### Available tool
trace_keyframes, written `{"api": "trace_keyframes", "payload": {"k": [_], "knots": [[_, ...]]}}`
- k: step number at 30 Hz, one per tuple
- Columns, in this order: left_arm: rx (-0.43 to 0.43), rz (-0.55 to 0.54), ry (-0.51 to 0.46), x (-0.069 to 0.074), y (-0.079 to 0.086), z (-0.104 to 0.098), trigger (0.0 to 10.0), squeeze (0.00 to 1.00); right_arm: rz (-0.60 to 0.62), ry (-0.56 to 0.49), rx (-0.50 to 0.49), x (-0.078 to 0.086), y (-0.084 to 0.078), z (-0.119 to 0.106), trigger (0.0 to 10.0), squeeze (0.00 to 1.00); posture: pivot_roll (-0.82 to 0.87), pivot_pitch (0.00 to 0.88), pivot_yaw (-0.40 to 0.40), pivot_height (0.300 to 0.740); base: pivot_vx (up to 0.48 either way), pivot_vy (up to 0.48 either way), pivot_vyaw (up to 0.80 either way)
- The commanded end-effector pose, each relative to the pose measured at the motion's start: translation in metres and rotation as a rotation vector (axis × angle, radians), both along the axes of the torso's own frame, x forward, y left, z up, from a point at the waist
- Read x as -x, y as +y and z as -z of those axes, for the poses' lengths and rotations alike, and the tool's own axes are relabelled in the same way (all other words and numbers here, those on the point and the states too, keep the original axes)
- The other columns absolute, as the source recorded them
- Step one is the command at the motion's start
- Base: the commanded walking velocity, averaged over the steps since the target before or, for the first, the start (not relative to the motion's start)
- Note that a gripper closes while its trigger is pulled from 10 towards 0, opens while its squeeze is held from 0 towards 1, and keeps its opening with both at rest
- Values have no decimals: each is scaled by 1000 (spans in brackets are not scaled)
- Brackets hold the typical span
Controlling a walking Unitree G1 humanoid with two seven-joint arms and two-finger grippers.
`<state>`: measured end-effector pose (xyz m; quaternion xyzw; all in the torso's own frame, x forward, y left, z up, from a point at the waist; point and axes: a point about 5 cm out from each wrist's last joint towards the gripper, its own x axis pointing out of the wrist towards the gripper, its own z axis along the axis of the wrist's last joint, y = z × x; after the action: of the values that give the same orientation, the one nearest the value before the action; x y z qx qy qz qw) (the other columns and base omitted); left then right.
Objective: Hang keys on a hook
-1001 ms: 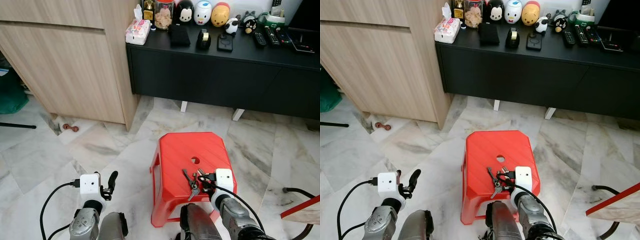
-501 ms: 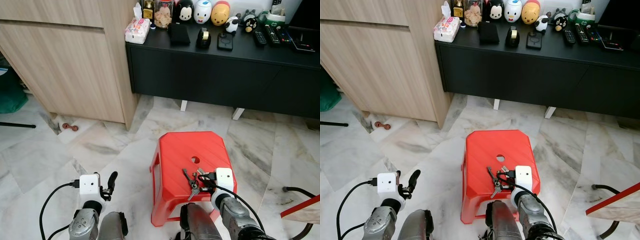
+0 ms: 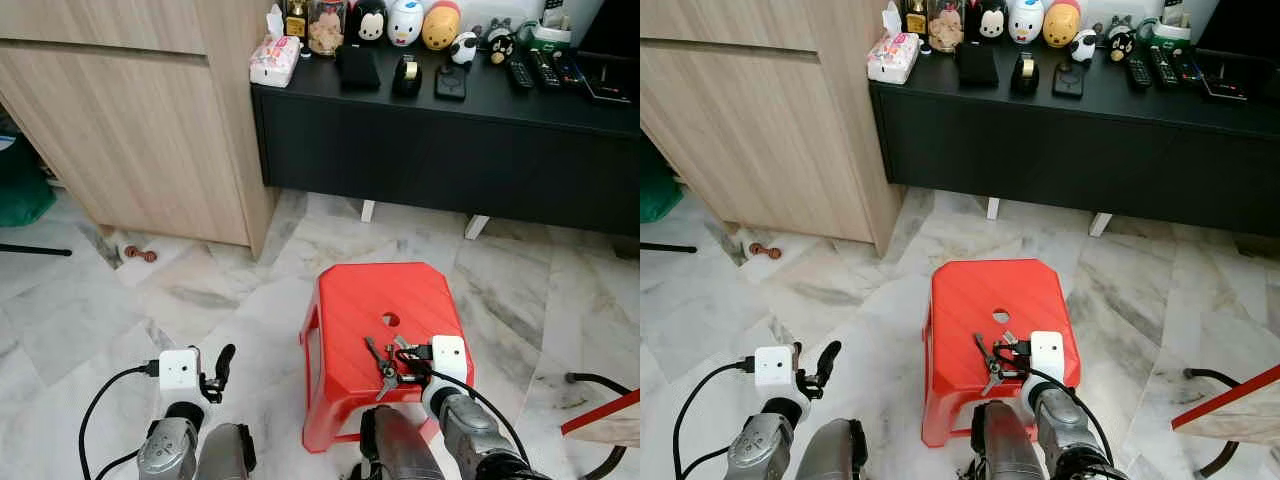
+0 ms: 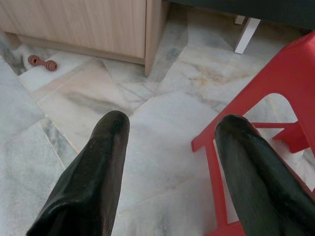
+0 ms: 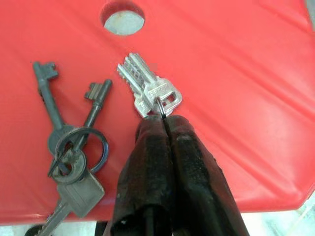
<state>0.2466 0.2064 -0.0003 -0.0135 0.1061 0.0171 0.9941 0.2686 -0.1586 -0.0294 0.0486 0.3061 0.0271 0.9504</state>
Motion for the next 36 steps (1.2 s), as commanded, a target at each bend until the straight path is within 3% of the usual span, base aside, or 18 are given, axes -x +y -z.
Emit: {"api": "trace_keyframes", "payload": {"k": [1,8,16,17,18,19,20,21,22,30,36], "knots": [[-4,2,38,5,0,7,10000,0,37,-30,1,-1,-5,-2,0,0,-9,155,-61,615,0,0,0],[-11,6,44,4,1,7,10000,0,81,-140,-31,-7,-10,-13,0,0,-17,146,-56,615,0,0,0],[-8,13,47,1,-2,7,10000,0,66,-144,-43,-5,-8,-11,0,0,-19,138,-56,615,0,0,0],[-8,13,47,0,-2,6,10000,0,67,-139,-39,-4,-8,-10,4902,0,-19,137,-56,615,0,0,0],[-8,13,47,0,-2,6,10000,0,68,-136,-39,-4,-8,-10,4902,0,-19,137,-56,615,0,0,0],[-9,13,47,0,-2,6,10000,0,67,-131,-41,-4,-7,-9,10000,0,-16,134,-56,615,0,0,0],[-9,13,48,0,-2,6,10000,0,66,-128,-43,-4,-7,-9,10000,0,-16,134,-56,615,0,0,0],[-10,12,48,0,-2,6,10000,0,62,-124,-43,-4,-6,-9,10000,882,-16,134,-56,615,0,0,0],[-11,11,49,0,-2,7,10000,0,60,-119,-45,-4,-6,-9,10000,1000,-16,134,-56,615,0,0,0],[-12,9,52,2,-1,8,10000,0,-25,-57,-54,-3,4,-5,10000,1000,-14,143,-61,615,0,0,0],[-10,11,55,6,-3,10,10000,0,-21,-67,-41,-10,3,-10,10000,1000,-15,153,-62,615,0,0,0]]}}
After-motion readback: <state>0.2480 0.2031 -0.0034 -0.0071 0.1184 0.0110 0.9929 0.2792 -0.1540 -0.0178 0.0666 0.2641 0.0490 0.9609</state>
